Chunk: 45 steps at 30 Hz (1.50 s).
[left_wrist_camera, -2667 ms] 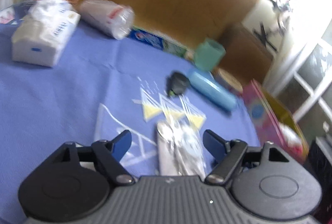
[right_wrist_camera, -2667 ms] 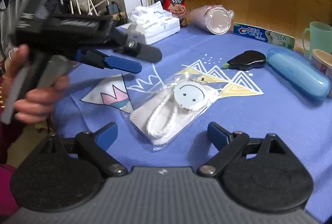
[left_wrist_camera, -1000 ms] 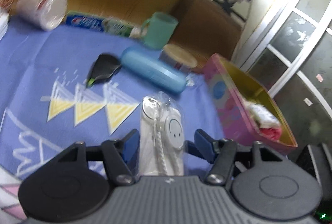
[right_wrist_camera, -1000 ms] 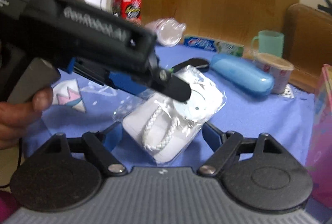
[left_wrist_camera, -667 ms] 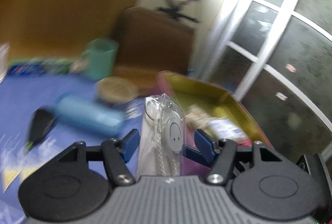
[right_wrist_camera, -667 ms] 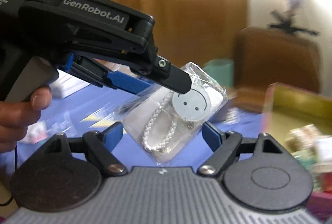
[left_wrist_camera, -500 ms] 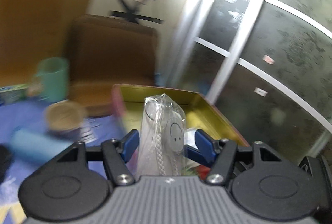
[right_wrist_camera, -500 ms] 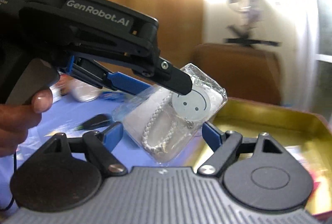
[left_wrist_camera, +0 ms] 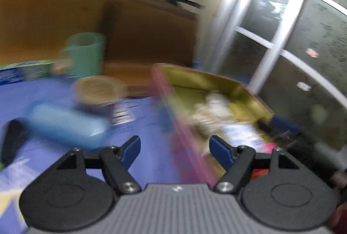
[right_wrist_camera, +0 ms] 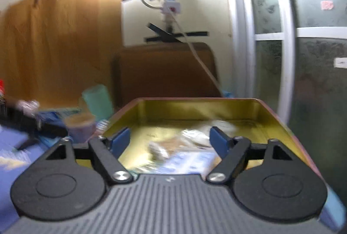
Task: Organize soft objects
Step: 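Grasp the black green-tipped correction tape with the right gripper, then carry the correction tape into the gold tin and open the right gripper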
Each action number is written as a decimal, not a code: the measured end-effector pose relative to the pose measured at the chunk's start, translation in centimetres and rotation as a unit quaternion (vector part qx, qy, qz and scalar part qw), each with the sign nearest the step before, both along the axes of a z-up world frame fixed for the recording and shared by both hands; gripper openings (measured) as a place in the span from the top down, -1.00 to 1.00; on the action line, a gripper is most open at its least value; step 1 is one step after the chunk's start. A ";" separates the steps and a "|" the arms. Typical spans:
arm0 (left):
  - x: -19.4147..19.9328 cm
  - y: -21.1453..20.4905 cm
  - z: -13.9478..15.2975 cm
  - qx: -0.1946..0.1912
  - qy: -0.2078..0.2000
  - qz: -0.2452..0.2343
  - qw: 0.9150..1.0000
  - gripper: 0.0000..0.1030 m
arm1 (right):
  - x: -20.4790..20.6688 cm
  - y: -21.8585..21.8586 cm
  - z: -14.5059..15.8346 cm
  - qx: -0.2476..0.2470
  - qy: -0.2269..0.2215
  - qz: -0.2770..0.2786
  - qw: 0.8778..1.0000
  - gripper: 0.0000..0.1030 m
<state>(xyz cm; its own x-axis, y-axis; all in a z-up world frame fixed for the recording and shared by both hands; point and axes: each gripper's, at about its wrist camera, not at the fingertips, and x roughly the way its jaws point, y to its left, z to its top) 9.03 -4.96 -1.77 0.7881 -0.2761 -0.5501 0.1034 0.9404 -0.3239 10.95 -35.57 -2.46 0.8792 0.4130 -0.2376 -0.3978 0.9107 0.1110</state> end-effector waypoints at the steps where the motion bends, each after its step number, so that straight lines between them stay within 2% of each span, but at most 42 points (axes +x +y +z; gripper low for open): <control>1: -1.0 1.3 -0.4 0.007 0.003 0.020 1.000 -0.41 | -0.3 0.6 0.3 0.010 0.000 0.016 1.000 -0.46; 5: -4.5 7.5 -2.3 0.033 0.021 0.114 0.993 -0.41 | -0.8 5.2 1.4 0.026 0.011 0.105 0.994 -0.42; 9: -8.1 13.1 -4.3 0.044 0.034 0.207 0.977 -0.42 | -0.9 11.7 1.1 0.011 0.044 0.193 0.980 -0.41; 13: -11.3 16.6 -6.0 0.050 0.030 0.282 0.958 -0.42 | -0.3 18.7 0.0 0.001 0.095 0.257 0.962 -0.41; 15: -12.6 17.5 -6.6 0.042 0.012 0.307 0.951 -0.41 | 0.7 22.4 -0.6 -0.005 0.120 0.267 0.956 -0.42; 17: -13.7 18.2 -6.6 0.017 -0.011 0.320 0.947 -0.41 | 1.8 25.9 -1.4 -0.014 0.146 0.270 0.952 -0.42; 18: -13.8 18.2 -6.6 0.020 -0.013 0.330 0.944 -0.42 | 2.5 27.7 -1.9 -0.021 0.160 0.269 0.950 -0.42; 22: -13.9 17.6 -6.5 0.022 -0.018 0.326 0.945 -0.42 | 3.8 32.7 -3.7 -0.058 0.194 0.247 0.948 -0.43; 24: -14.0 17.8 -6.4 0.017 -0.018 0.324 0.946 -0.42 | 4.0 34.4 -4.4 -0.088 0.183 0.240 0.949 -0.44; 26: -13.8 18.0 -6.6 0.010 -0.018 0.325 0.945 -0.42 | 3.0 35.1 -4.8 -0.128 0.147 0.239 0.951 -0.33; 27: -13.7 18.0 -6.7 0.008 -0.018 0.325 0.946 -0.42 | 2.7 35.2 -4.8 -0.137 0.136 0.241 0.951 -0.11; 29: -13.6 18.1 -6.7 0.007 -0.019 0.325 0.946 -0.42 | 2.3 34.4 -4.5 -0.135 0.131 0.254 0.949 0.22; 34: -13.6 18.1 -6.8 0.008 -0.019 0.322 0.947 -0.46 | 1.3 31.9 -4.3 -0.128 0.134 0.272 0.944 0.22; 41: -13.3 17.8 -6.8 0.017 -0.014 0.319 0.947 -0.54 | -1.5 27.8 -3.9 -0.091 0.184 0.336 0.919 0.22; 45: -13.0 17.4 -6.8 0.025 -0.007 0.307 0.951 -0.66 | -2.7 25.5 -3.7 -0.067 0.200 0.343 0.915 0.22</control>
